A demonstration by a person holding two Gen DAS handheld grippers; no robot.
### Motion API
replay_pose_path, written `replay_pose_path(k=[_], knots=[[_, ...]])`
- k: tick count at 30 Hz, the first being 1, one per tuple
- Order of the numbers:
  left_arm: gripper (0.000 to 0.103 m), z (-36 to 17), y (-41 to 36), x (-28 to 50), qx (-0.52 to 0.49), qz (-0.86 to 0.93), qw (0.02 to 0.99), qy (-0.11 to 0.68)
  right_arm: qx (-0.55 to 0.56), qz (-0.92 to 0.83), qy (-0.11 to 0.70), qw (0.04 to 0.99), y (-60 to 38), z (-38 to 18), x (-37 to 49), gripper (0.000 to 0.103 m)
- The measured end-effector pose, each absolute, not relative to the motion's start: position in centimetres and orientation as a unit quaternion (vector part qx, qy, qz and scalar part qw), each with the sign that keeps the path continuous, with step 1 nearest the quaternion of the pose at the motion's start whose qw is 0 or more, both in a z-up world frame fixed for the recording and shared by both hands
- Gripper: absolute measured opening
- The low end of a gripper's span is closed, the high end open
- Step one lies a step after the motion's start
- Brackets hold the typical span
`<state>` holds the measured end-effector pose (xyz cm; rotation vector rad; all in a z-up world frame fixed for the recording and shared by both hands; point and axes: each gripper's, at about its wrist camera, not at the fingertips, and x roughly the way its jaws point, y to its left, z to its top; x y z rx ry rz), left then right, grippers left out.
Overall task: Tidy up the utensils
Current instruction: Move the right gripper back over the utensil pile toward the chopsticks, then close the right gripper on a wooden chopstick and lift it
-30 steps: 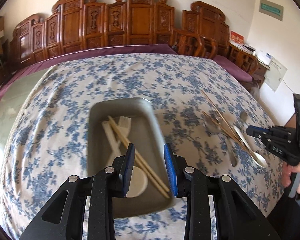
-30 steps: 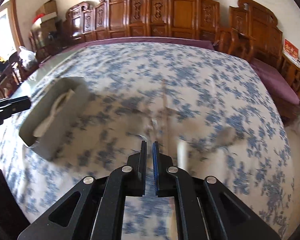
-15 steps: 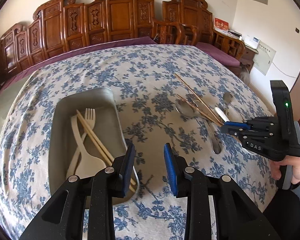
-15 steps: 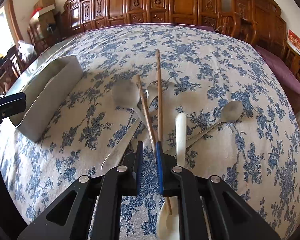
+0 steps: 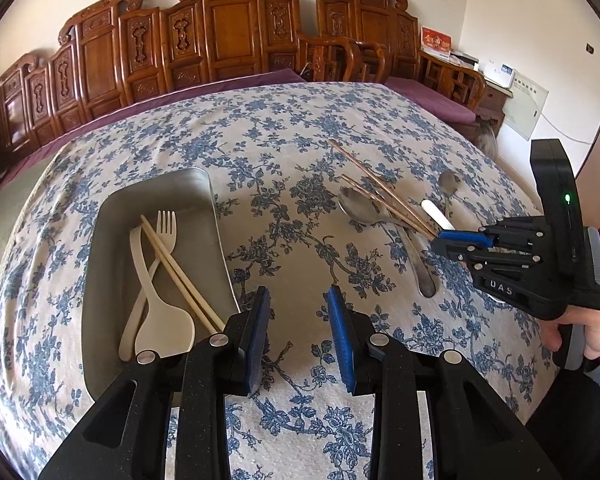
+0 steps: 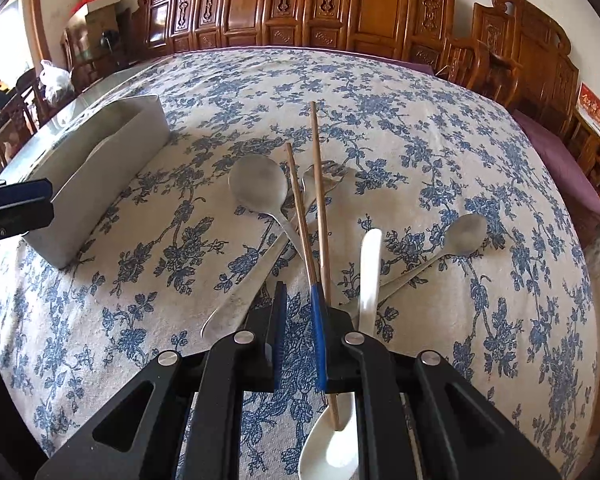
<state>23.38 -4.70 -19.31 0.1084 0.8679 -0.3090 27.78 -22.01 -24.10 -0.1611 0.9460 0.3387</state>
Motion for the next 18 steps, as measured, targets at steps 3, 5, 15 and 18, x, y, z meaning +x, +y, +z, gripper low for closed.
replay_pose_path(k=[3, 5, 15, 18], knots=[[0.028, -19.6, -5.0, 23.4, 0.055, -0.148, 0.894, 0.419, -0.083, 0.161, 0.452, 0.874, -21.9, -24.1, 28.3, 0.014], [0.028, -19.7, -5.2, 23.5, 0.056, -0.146, 0.894, 0.42, -0.079, 0.157, 0.452, 0.875, -22.0, -24.0, 28.6, 0.014], [0.028, -20.2, -5.8, 23.3, 0.061, -0.149, 0.892, 0.423, -0.099, 0.174, 0.467, 0.861, -21.5, -24.9, 28.5, 0.01], [0.028, -20.3, -6.1, 23.1, 0.063, -0.152, 0.891, 0.422, -0.099, 0.177, 0.458, 0.865, -21.2, -24.6, 28.2, 0.006]])
